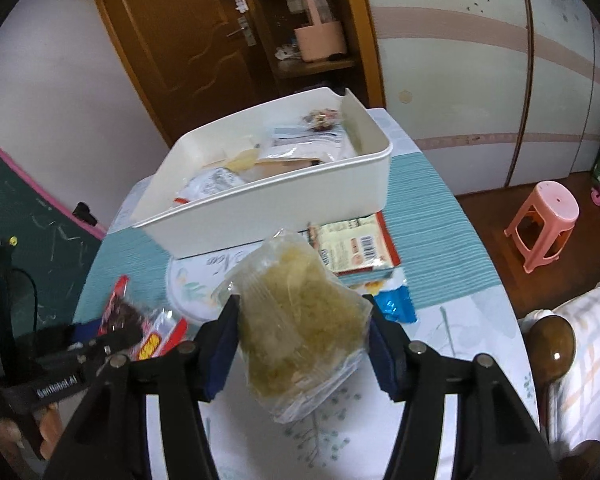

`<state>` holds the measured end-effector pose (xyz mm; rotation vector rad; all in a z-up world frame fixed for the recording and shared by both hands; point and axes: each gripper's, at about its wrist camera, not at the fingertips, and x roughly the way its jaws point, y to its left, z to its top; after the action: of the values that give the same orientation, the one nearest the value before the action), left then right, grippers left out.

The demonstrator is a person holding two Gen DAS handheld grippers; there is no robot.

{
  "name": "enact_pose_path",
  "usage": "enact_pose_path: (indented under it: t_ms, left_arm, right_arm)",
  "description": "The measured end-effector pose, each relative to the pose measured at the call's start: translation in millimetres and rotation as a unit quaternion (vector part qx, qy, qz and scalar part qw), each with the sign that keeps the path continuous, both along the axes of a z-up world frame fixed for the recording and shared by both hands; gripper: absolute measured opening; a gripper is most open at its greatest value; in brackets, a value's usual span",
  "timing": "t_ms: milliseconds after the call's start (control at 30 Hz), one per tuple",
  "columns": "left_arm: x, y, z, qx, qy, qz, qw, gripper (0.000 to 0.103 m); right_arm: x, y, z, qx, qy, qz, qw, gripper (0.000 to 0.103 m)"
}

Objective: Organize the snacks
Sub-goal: 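Grasp the red-edged candy bag with left tool while right tool grasps yellow snack bag, then carry both bags over the white basket and release them inside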

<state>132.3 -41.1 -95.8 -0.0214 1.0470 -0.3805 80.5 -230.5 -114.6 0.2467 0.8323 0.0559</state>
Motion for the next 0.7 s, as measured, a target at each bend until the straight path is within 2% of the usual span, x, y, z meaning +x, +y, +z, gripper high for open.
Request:
enact_pose_path:
  t_ms: [233, 333, 500, 700]
  left_arm:
    - [-16, 4, 36, -0.019, -0.026, -0.009, 0.9994, 0.043]
    - [-16, 5, 59, -0.025, -0.041, -0.015, 0.9987, 0.043]
    - [-6, 4, 108, -0.022, -0.091, -0.015, 0.9955, 0.043]
    - [15, -2, 169, -0.014, -0.156, -0.003, 0.9877, 0.043]
  right_arm:
    - [-18, 20, 20, -0.011, -0.019, 0.022, 1.000, 0.058]
    - [-22, 28, 32, -0.018, -0.034, 0.032, 0.999, 0.058]
    - [-23, 39, 62, -0.021, -0.077, 0.043, 0.996, 0.058]
    - [-7, 43, 103, -0.033, -0.128, 0.039, 0.991, 0.058]
